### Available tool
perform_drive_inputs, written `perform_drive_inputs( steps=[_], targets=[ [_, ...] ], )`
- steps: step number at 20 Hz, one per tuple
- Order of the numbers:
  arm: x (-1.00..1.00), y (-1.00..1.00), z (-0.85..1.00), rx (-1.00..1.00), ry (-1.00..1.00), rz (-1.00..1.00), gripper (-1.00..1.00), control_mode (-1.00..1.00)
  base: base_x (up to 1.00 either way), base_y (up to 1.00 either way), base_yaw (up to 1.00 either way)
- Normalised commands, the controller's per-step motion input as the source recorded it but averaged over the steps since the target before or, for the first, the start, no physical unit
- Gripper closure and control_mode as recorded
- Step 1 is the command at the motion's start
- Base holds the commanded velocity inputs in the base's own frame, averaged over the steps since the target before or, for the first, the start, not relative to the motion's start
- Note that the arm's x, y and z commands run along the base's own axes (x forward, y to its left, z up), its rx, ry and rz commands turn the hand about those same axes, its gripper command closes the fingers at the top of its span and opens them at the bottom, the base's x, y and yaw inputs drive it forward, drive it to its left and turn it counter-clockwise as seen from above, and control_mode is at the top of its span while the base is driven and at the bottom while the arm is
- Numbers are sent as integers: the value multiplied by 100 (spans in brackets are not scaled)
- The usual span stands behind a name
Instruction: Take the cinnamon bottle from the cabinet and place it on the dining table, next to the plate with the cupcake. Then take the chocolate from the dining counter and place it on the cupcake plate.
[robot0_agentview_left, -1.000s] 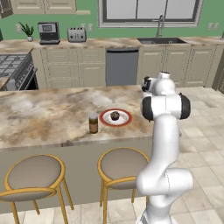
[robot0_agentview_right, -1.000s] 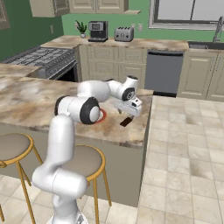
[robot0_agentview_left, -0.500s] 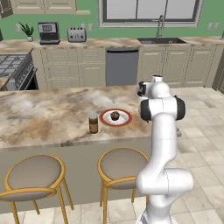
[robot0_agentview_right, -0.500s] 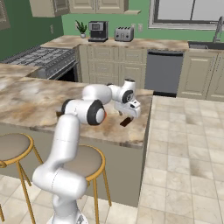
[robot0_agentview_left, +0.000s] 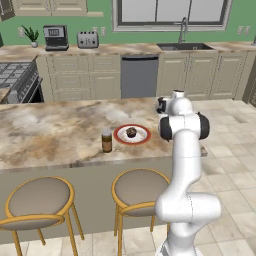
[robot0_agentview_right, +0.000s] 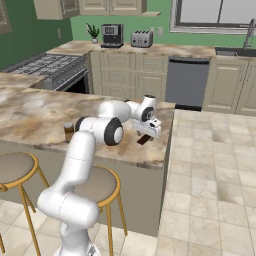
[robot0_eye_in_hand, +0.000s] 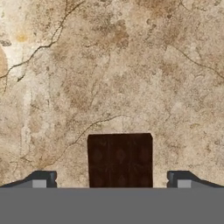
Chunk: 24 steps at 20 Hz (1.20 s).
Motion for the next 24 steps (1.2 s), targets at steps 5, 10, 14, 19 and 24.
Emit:
perform_drive_inputs(
  steps=[5, 10, 14, 19, 24],
  targets=[
    [6, 0, -37, 0, 3, 0, -100, -100, 0, 0, 0],
    [-4, 1, -47, -2, 0, 0, -100, -100, 0, 0, 0],
    [-35, 12, -70, -8, -5, -5, 100, -100, 0, 0, 0],
    [-46, 14, -74, -16, -13, -15, 100, -100, 0, 0, 0],
    [-37, 5, -56, -11, -14, -17, 100, -100, 0, 0, 0]
  ],
)
